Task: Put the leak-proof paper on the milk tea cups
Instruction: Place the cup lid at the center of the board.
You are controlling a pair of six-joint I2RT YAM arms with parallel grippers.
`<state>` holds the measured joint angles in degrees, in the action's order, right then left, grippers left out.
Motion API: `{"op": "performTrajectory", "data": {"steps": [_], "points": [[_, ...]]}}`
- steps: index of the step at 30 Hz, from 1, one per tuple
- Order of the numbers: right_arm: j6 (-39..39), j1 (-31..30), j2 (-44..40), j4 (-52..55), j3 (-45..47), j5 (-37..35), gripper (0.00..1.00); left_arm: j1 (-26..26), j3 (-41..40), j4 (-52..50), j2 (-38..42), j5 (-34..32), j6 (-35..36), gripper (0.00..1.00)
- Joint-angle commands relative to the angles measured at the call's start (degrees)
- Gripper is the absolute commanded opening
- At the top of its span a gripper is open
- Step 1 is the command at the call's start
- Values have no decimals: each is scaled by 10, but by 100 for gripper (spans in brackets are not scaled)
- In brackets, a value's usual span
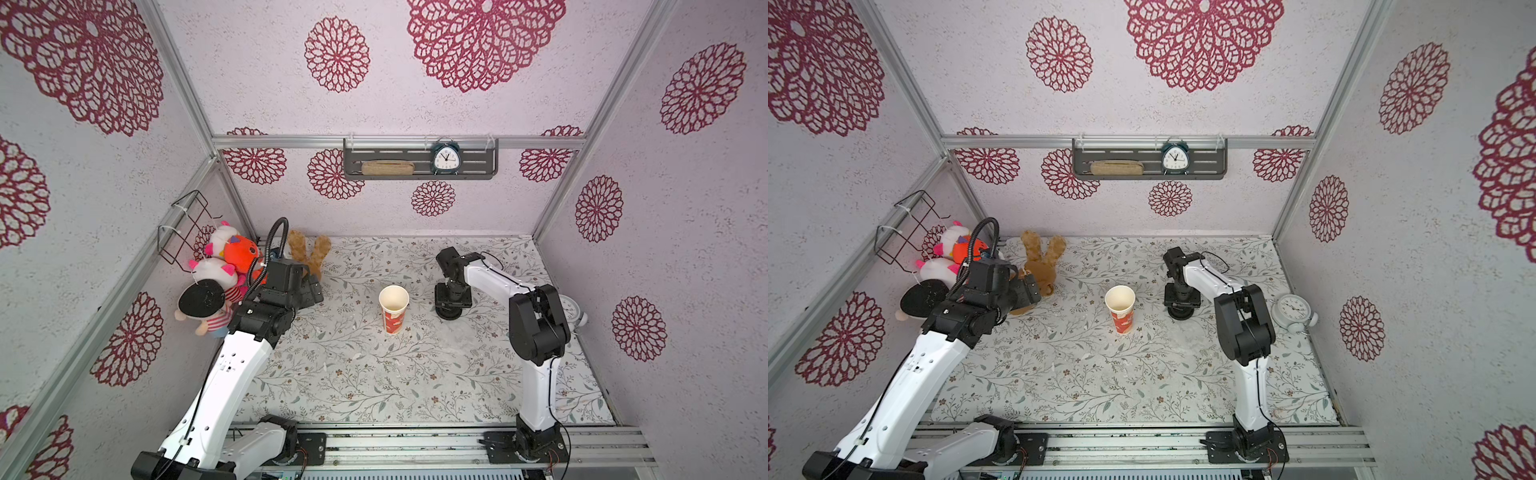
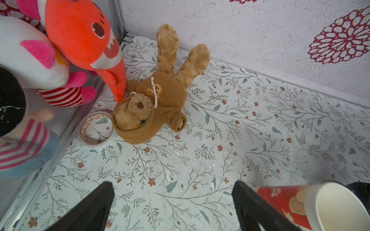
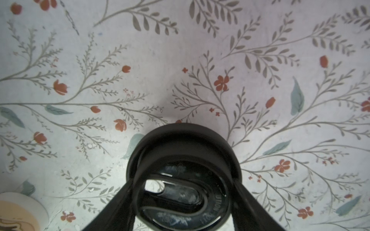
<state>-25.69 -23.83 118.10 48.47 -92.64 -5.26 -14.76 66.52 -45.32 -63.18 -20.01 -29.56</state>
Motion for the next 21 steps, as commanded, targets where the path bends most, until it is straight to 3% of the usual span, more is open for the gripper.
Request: {"op": "performTrajectory", "data": {"steps": [1, 9, 17, 21], "points": [[-12, -2, 15, -8, -2, 2, 70, -8, -10, -3, 11, 0, 3, 97], [-8, -1, -4, -11, 4, 0, 85, -9, -7, -5, 14, 4, 7, 97], [7, 6, -141, -9, 70, -10, 90, -8, -7, -11, 27, -1, 19, 97], [-23, 24, -215, -10, 167, -10, 88, -9, -8, -11, 33, 6, 16, 97]]}}
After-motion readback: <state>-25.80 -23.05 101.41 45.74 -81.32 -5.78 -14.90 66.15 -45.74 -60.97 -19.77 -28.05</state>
